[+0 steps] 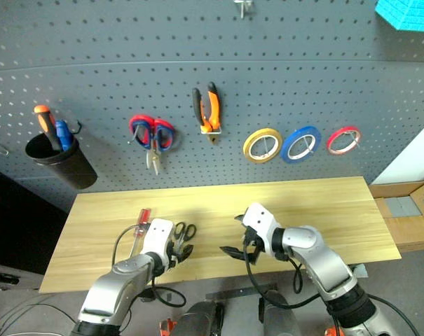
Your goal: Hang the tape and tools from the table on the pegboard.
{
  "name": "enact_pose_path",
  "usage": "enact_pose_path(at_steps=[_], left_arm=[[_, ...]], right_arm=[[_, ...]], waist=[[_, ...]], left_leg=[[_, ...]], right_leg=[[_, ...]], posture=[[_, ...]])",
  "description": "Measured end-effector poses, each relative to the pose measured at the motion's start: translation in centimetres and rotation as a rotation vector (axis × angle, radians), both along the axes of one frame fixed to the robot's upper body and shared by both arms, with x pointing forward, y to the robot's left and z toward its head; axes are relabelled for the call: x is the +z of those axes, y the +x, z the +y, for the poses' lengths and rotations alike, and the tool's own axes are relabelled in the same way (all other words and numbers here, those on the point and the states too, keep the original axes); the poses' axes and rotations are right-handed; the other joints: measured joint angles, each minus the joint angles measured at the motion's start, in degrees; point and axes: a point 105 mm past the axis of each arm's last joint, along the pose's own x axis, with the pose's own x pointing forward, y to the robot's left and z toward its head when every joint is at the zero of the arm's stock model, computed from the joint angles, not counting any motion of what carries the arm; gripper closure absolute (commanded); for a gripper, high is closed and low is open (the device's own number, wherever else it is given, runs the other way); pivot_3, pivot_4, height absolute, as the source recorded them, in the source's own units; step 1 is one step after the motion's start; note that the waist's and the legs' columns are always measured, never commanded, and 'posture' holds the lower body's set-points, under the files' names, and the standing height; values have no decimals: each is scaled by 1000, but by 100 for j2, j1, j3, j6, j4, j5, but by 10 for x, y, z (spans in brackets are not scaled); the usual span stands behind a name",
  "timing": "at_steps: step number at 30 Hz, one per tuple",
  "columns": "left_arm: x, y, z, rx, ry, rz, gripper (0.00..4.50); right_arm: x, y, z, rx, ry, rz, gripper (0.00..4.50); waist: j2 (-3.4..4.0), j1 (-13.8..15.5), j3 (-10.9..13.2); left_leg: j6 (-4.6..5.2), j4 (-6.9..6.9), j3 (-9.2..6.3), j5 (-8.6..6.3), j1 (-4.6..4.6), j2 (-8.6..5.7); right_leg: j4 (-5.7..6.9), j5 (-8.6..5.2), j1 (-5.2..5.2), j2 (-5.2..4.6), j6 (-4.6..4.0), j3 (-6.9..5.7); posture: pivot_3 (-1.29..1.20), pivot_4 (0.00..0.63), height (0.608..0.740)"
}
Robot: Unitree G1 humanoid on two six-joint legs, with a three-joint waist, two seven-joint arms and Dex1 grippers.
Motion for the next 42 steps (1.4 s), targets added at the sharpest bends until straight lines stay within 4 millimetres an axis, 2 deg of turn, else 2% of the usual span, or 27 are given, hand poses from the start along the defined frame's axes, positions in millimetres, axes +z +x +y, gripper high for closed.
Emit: enact_pose_path(at_steps=[6, 11, 14, 15, 23, 24, 27, 28, 30, 31, 33, 35, 36, 42], left_arm=[[-15, 7, 1, 28, 22, 54, 700], [-16, 21, 2, 35, 43, 42, 700], [-16, 27, 2, 37, 49, 43, 1175], [-16, 27, 2, 37, 49, 44, 1456], [-18, 17, 6, 26, 55, 73, 4205], [-18, 15, 7, 25, 58, 76, 4342], [-14, 10, 12, 4, 67, 51, 4344], [-10, 10, 14, -18, 68, 11, 4344], [12, 15, 11, -72, 59, -130, 4344], [35, 18, 10, -86, 5, -262, 4344], [95, 21, 9, -123, -51, -558, 4344], [150, 14, 15, -163, -35, -830, 4344], [164, 10, 16, -183, -19, -898, 4344], [183, 6, 10, -251, -24, -981, 4344]], right_arm=[[0, -2, 2, -21, 26, -1, 27], [2, -4, 1, -31, 29, -12, 27], [2, -4, 0, -43, 23, -3, 0], [1, -4, 0, -47, 20, 0, 0], [4, 1, -6, -83, 12, -3, 0], [5, 1, -7, -84, 13, -5, 0], [10, 4, -6, -73, 13, -22, 0], [12, 6, -7, -69, 11, -30, 0], [14, 8, -10, -65, 0, -45, 0], [16, 9, -9, -50, -2, -50, 0], [21, 12, -10, -27, -10, -71, 0], [31, 17, -7, -2, -6, -110, 0], [34, 19, -7, 0, -3, -125, 0], [66, 27, 5, 52, 79, -192, 0]], waist=[[0, -3, 0], [0, -12, 0], [6, -20, -4], [10, -21, -6], [18, -27, -13], [18, -26, -13], [17, -36, -12], [16, -31, -11], [14, -8, -10], [11, 2, -8], [7, 18, -6], [10, 26, -8], [16, 26, -12], [14, 25, -11]], left_leg=[[1, 0, 0, -1, 0, -1], [-1, 1, 0, 1, 4, 0], [0, 1, 0, 0, 8, 0], [0, 1, 0, 0, 9, 0], [-1, 1, 0, 0, 12, 0], [0, 1, 1, -1, 12, 0], [-2, 0, 1, 0, 8, 1], [-3, 0, 0, 0, 5, 1], [-10, -1, -2, 2, 0, 2], [-11, 0, -3, 2, -8, 3], [-21, 1, 0, 6, -13, 4], [-21, -1, 3, 6, -9, 3], [-20, -2, 5, 5, -7, 3], [-7, -1, 2, -1, -7, 2]], right_leg=[[0, 0, 1, 0, 0, -1], [0, 0, 3, 0, 0, 0], [0, 0, 8, 0, 0, -1], [0, 0, 9, 0, 1, 0], [0, 0, 10, 0, 1, 1], [0, 0, 10, 0, 1, 0], [0, 0, 6, 0, 1, 1], [-1, 0, 3, 0, 1, 0], [-3, 0, -2, 0, -1, -1], [-5, 0, -4, 0, -1, -2], [-12, 1, -6, -2, -2, -1], [-14, 0, -3, -2, -2, 1], [-14, 0, -2, -2, -2, 2], [-11, 0, -1, 0, -1, -1]], posture=[[-80, 229, 740], [-108, 232, 740], [-111, 233, 740], [-111, 232, 740], [-98, 220, 740], [-95, 219, 740], [-80, 221, 740], [-72, 218, 740], [-49, 213, 740], [-43, 212, 740], [-39, 207, 740], [-32, 208, 740], [-24, 208, 740], [-13, 194, 740]])
